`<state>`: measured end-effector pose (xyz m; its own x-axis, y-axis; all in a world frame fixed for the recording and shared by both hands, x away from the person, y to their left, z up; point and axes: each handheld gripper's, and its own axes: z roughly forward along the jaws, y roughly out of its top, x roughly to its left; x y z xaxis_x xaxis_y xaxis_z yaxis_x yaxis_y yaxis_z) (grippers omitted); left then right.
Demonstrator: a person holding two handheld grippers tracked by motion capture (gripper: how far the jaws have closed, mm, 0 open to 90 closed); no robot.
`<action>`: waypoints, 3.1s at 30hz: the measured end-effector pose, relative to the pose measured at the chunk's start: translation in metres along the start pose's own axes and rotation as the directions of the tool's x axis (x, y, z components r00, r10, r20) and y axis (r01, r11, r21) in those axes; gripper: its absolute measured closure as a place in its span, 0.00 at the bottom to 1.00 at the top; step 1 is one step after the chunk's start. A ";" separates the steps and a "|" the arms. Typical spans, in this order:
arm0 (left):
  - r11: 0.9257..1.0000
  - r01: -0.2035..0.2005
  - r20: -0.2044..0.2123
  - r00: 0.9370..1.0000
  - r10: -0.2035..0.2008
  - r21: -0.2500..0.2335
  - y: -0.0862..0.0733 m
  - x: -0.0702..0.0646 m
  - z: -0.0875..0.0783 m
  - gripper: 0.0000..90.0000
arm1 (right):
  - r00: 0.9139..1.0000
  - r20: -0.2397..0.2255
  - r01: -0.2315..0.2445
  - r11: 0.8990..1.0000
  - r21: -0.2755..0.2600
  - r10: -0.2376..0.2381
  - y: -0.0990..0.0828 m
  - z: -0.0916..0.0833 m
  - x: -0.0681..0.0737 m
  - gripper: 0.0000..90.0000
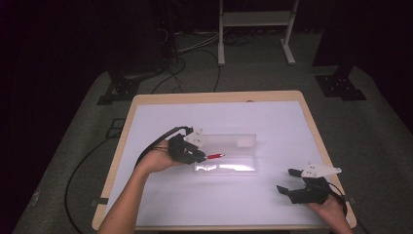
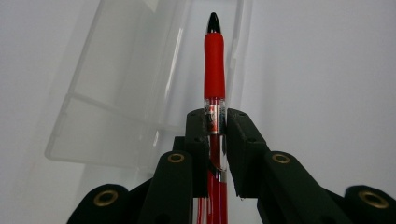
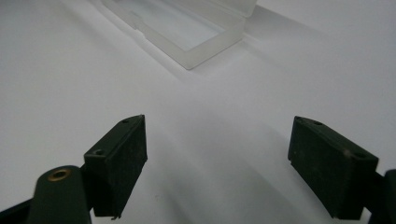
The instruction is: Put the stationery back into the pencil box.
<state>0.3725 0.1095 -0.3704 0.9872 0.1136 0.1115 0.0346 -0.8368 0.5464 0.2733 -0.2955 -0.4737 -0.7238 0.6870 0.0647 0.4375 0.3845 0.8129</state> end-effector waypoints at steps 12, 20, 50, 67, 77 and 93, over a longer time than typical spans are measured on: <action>1.000 -0.027 0.000 1.000 0.027 0.015 0.020 0.009 0.011 0.88 | 1.000 -0.006 0.001 1.000 -0.001 -0.001 0.001 0.000 0.001 0.21; 0.999 -0.045 0.014 0.999 0.045 0.019 0.033 0.011 0.025 0.88 | 1.000 -0.005 0.013 1.000 -0.010 -0.013 0.001 0.000 0.000 0.21; 0.999 -0.048 0.024 0.999 0.048 0.002 0.050 0.019 0.058 0.88 | 1.000 -0.010 0.011 1.000 -0.004 -0.011 0.001 0.001 0.002 0.21; 0.999 -0.036 0.035 0.999 0.036 0.000 0.051 0.020 0.079 0.87 | 1.000 -0.012 0.016 1.000 -0.008 -0.016 0.001 0.000 0.001 0.21; 0.999 -0.045 0.053 0.998 0.044 0.013 0.054 0.019 0.093 0.88 | 1.000 -0.014 0.012 1.000 -0.004 -0.012 0.001 0.000 0.001 0.21; 0.999 -0.036 0.061 0.998 0.034 0.027 0.051 0.018 0.112 0.87 | 1.000 -0.015 0.009 1.000 -0.004 -0.009 0.000 0.000 0.001 0.21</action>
<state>0.4094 0.0087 -0.4329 0.9955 0.0524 0.0792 0.0036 -0.8546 0.5193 0.2725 -0.2948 -0.4734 -0.7355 0.6743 0.0659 0.4288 0.3879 0.8159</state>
